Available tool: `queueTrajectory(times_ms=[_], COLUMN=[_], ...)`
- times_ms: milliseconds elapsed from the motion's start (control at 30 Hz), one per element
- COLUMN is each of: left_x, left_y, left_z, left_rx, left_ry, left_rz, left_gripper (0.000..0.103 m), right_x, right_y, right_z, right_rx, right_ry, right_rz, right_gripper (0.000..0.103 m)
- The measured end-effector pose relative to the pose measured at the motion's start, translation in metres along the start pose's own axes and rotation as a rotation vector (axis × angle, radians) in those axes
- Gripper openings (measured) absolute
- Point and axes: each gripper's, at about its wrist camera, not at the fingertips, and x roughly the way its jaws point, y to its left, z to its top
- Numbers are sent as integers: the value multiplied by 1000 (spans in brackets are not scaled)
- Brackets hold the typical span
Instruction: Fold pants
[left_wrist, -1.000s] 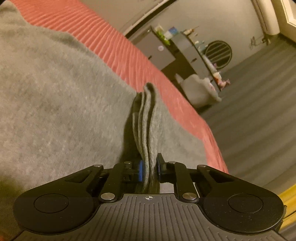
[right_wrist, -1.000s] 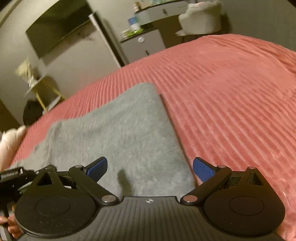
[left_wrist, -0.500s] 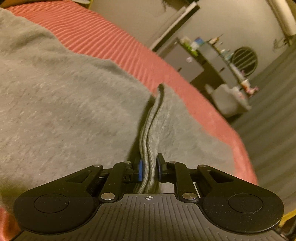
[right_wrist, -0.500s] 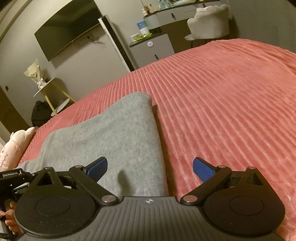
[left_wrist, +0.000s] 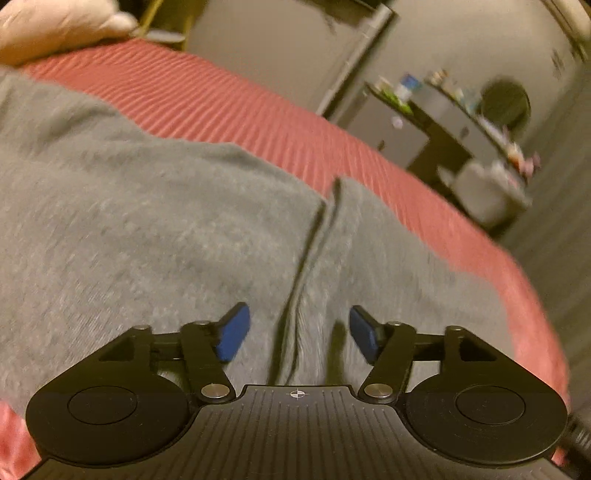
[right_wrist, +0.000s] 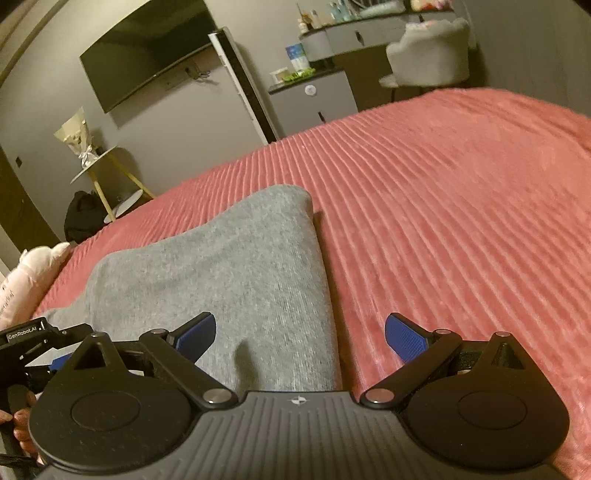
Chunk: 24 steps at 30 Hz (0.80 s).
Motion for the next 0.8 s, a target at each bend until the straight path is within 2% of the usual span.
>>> queueTrajectory(times_ms=[100, 133, 167, 200, 267, 367, 467, 533, 633, 700, 800], left_x=[5, 6, 6, 4, -2, -21, -47, -63, -73, -65, -45], left_y=[-23, -29, -36, -42, -48, -44, -33, -31, -37, -43, -44], left_z=[-8, -11, -14, -19, -25, -25, -21, -22, -26, -27, -30], left_rx=[179, 225, 276, 325, 366, 333, 235, 191, 195, 208, 248], left_ry=[6, 6, 5, -6, -29, -87, -162, -206, -235, -197, -128], left_rz=[74, 96, 125, 160, 218, 253, 184, 107, 20, -12, 41], left_gripper=[76, 79, 80, 83, 85, 85, 85, 86, 89, 90, 90], right_x=[9, 16, 27, 33, 28, 15, -7, -17, -13, 2, 39], right_y=[12, 16, 19, 21, 26, 29, 30, 32, 42, 49, 60], right_z=[-2, -4, -7, -9, -8, -7, 0, 6, 20, 28, 29], right_rx=[-82, -112, -137, -147, -176, -190, -190, -199, -263, -298, -352], right_ry=[61, 119, 215, 263, 243, 219, 117, 51, 3, 28, 93], right_rz=[-48, -72, -74, -82, -100, -118, -94, -71, -58, -50, -71], right_gripper=[93, 93, 97, 99, 99, 99, 99, 98, 77, 43, 38])
